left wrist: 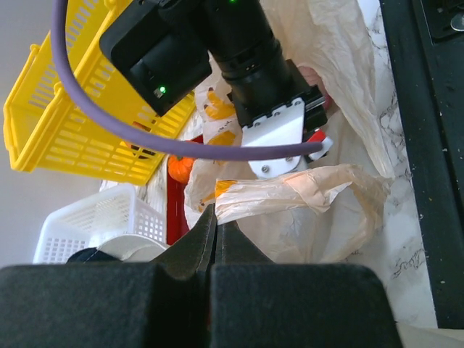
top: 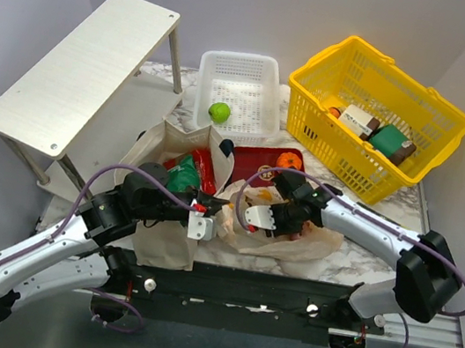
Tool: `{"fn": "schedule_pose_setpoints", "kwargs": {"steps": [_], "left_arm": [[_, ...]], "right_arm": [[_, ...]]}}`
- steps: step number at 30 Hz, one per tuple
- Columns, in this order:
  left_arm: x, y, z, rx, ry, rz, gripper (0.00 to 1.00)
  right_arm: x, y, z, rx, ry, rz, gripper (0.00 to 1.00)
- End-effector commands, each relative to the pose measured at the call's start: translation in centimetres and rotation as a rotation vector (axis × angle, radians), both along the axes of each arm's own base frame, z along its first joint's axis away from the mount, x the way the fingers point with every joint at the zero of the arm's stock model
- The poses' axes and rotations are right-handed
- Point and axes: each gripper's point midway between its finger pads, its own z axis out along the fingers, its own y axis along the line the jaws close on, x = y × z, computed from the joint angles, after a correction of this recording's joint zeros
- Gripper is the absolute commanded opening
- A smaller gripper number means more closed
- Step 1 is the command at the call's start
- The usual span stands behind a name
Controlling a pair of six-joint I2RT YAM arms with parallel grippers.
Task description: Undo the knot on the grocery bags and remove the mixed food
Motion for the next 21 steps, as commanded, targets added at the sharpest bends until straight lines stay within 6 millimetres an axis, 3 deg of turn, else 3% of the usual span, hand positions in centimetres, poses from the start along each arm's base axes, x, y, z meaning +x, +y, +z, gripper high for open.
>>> {"fn": "schedule_pose_setpoints", "kwargs": {"steps": [1, 5, 8, 10, 15, 21], "left_arm": [[-0.4, 0.2, -0.8, 0.005, 0.024, -0.009, 0.0], [-0.2, 0.1, -1.0, -0.001, 0.02, -0.007, 0.0], [0.0, 0.1, -1.0, -0.002, 0.018, -0.003, 0.0], [0.1, 0.2, -0.9, -0.008, 0.018, 0.006, 0.0], [0.3, 0.3, -1.3, -0.004, 0.026, 0.013, 0.0], [0.4, 0.2, -1.4, 0.012, -0.003, 0.003, 0.0]], "right_arm": [[1.2, 0.5, -0.9, -0.028, 0.015, 0.051, 0.45], [-0.4, 0.6, -2.4, -0.06, 0.125, 0.12, 0.48], [0.2, 0.7, -3.2, -0.07, 0.108, 0.105, 0.48], [0.7, 0.7, -3.1, -0.074, 0.089, 0.1, 0.36], [0.6, 0.5, -0.6, -0.019, 0.041, 0.045, 0.1], [-3.0, -1.4, 4.2, 0.105, 0.039, -0.068, 0.01]]}}
